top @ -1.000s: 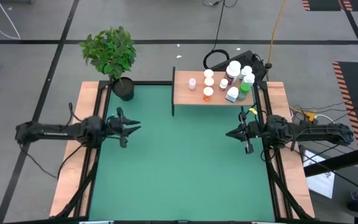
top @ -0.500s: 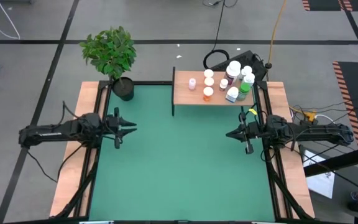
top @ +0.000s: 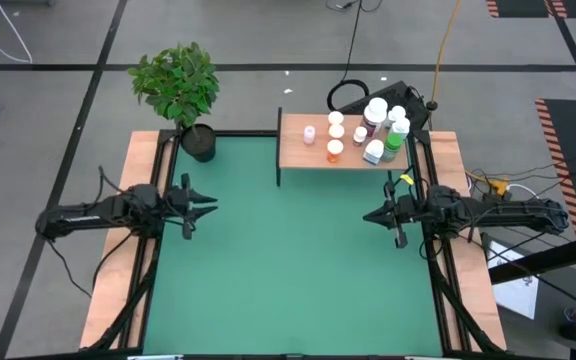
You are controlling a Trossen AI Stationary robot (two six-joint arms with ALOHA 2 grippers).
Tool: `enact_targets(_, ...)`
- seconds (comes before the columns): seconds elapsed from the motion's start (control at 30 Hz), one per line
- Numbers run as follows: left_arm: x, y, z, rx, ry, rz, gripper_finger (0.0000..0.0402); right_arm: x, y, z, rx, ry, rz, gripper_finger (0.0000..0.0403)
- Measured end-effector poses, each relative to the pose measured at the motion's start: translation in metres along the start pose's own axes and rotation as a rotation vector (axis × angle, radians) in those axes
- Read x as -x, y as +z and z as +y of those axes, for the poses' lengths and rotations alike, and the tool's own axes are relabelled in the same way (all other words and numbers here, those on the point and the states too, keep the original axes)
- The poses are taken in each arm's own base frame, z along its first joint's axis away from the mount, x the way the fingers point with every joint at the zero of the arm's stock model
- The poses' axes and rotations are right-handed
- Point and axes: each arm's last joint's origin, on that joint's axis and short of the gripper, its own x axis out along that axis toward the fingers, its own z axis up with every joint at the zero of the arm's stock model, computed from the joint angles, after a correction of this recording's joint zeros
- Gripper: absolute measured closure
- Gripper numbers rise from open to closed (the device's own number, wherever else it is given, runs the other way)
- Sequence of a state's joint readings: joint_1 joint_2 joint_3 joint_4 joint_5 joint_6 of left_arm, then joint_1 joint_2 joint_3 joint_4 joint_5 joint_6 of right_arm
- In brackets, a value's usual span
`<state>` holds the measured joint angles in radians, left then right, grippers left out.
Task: Pick and place medicine bottles onto shelf by color
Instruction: Return to Home Position
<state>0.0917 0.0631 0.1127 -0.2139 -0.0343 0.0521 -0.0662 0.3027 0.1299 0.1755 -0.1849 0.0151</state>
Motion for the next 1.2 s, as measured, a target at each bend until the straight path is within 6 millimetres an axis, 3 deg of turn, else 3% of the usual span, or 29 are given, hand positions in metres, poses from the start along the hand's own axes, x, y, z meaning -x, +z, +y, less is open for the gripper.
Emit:
enact_targets(0.17, 0.002, -0.005, 0.000, -0.001, 0.000, -0.022, 0.0305, 0.001, -0.005, 0.000, -0.006, 0.003, 0.054, 0.0403)
enact_targets(0.4, -0.003, -0.005, -0.001, 0.002, -0.001, -0.157, 0.0305, 0.003, 0.000, 0.001, 0.028, 0.004, -0.010, 0.0403)
enact_targets(0.6, -0.006, -0.007, -0.001, 0.010, -0.006, -0.182, 0.0305, 0.006, 0.007, 0.001, 0.035, 0.013, -0.212, 0.0403)
enact_targets(0.93, -0.006, -0.008, -0.001, 0.011, -0.015, -0.181, 0.0305, 0.008, -0.013, -0.002, -0.023, 0.031, 0.001, 0.0403)
enact_targets(1.03, -0.006, -0.007, -0.001, 0.014, -0.019, -0.182, 0.0305, 0.014, -0.004, -0.001, -0.013, 0.068, -0.038, 0.0403)
enact_targets(1.2, -0.006, -0.006, -0.003, 0.027, -0.064, -0.195, 0.0305, 0.020, -0.006, 0.000, -0.015, 0.058, -0.049, 0.0403)
